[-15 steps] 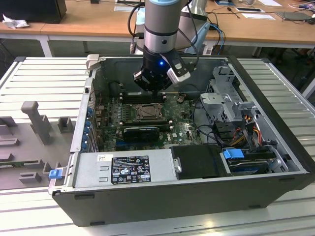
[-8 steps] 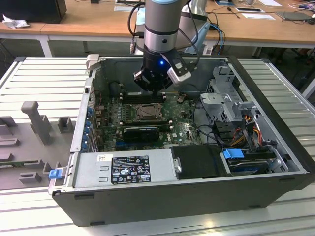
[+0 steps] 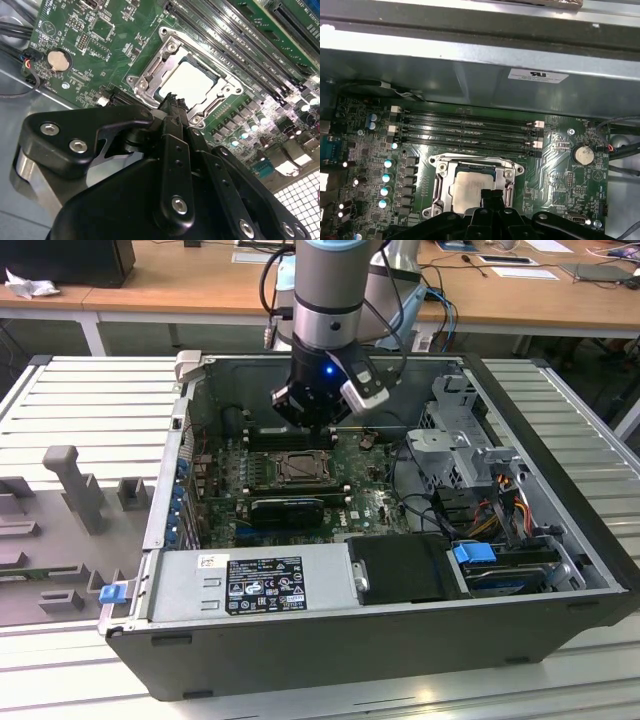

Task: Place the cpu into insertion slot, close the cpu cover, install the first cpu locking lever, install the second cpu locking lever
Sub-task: 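Install the second cpu locking lever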

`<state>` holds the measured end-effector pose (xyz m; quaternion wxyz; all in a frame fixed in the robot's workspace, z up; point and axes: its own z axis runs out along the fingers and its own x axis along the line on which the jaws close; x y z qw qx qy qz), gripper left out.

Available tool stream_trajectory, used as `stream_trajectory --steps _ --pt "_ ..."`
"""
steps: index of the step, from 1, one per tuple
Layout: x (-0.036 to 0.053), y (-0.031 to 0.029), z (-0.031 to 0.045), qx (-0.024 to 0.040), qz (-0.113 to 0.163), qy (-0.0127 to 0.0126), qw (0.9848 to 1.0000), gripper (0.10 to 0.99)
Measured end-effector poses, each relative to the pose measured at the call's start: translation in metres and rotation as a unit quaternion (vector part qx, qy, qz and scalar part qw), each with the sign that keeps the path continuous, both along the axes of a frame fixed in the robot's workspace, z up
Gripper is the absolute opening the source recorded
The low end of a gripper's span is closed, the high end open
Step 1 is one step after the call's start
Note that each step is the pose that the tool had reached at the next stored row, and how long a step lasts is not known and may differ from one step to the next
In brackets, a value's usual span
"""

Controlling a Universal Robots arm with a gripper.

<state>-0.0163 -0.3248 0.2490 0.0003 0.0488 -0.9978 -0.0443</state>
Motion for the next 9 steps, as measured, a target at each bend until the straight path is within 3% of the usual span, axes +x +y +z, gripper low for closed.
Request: stream_trajectory --steps 9 --pt "0.0000 -0.0061 -0.0001 0.0000 0.000 0.0000 1.0000 0.106"
